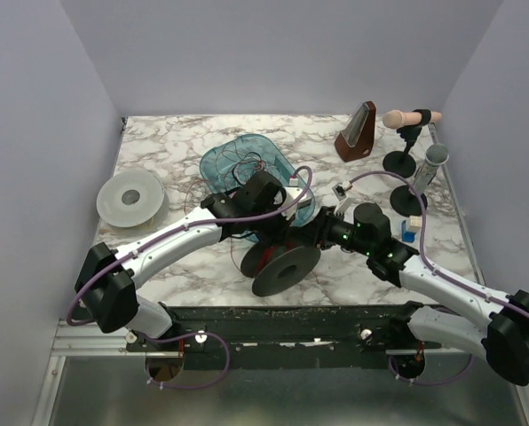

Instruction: Wrap the cables

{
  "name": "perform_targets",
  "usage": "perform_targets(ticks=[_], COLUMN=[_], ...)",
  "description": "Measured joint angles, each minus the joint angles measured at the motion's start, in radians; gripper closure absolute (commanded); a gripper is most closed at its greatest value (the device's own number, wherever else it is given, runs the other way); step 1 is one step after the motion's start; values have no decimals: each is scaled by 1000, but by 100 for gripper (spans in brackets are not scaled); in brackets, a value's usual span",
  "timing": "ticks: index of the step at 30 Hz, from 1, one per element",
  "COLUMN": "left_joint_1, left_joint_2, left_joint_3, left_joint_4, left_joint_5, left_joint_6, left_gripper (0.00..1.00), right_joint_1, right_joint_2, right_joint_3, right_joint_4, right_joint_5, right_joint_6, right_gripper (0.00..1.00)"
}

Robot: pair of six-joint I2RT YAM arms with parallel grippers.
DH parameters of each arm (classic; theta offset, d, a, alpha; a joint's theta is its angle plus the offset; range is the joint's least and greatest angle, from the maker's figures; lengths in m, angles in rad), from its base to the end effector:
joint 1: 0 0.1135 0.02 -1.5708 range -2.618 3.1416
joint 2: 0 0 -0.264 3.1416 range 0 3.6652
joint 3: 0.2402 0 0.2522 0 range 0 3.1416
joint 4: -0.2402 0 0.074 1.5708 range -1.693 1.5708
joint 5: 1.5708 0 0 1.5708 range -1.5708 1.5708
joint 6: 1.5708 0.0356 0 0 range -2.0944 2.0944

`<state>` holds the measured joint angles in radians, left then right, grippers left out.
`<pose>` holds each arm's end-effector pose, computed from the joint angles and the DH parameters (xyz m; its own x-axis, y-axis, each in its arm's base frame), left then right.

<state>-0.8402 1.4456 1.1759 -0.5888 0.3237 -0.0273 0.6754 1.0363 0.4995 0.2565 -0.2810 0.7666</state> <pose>0.1981 -0.2381 0.2864 -0.5279 0.5504 -0.6468 0.8307 0.4930 -0.2585 0.1739 0.1519 0.2370 -0.7165 0.2800 -0.6389 -0.4327 0.5401 0.7219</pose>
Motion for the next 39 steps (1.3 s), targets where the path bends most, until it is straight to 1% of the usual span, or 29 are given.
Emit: perform_targets(ticks=[3, 6, 9, 10, 13, 15, 18, 21, 24, 28, 31, 33, 35, 37, 39], left_joint_1=[0, 9, 25, 37, 62, 66, 81, 93, 108, 144, 179, 196, 205, 212, 220], left_joint_2=[0, 0, 0, 2, 3, 3, 2, -7, -15, -16, -14, -9, 0, 8, 13], left_joint_3=[14, 51, 130, 180, 314, 402, 546, 615, 646, 650, 663, 687, 725, 772, 814], left_joint_4=[-35, -93, -150, -174, -224, -255, -278, -275, -286, -306, -338, -346, -352, -353, -354], left_joint_5=[-34, -69, -93, -105, -122, -150, -222, -293, -340, -359, -363, -370, -384, -393, -399], left_joint_6=[-8, -10, -6, -3, 21, 50, 100, 140, 163, 165, 164, 165, 166, 166, 169], left_gripper=[100, 100, 100, 100, 100, 100, 100, 100, 100, 100, 100, 100, 100, 100, 100], right_joint_1=[0, 0, 0, 0, -6, -8, -7, -7, -7, -7, 10, 67, 151, 220, 255], right_joint_2=[-1, -25, -89, -116, -188, -232, -271, -259, -218, -135, -82, -48, 2, 84, 192], right_joint_3=[48, 101, 144, 159, 212, 248, 268, 246, 171, 66, 47, 48, 48, 50, 56], right_joint_4=[-68, -149, -222, -245, -259, -259, -255, -216, -126, -28, 9, 53, 126, 239, 367], right_joint_5=[10, 43, 94, 111, 166, 171, 146, 86, 26, -14, -34, -26, -20, -23, -24], right_joint_6=[-42, -90, -136, -152, -203, -250, -326, -374, -382, -365, -362, -389, -429, -451, -455], right_gripper=[39, 27, 16, 7, 5, 5, 6, 6, 6, 15, 13, 11, 9, 8, 7])
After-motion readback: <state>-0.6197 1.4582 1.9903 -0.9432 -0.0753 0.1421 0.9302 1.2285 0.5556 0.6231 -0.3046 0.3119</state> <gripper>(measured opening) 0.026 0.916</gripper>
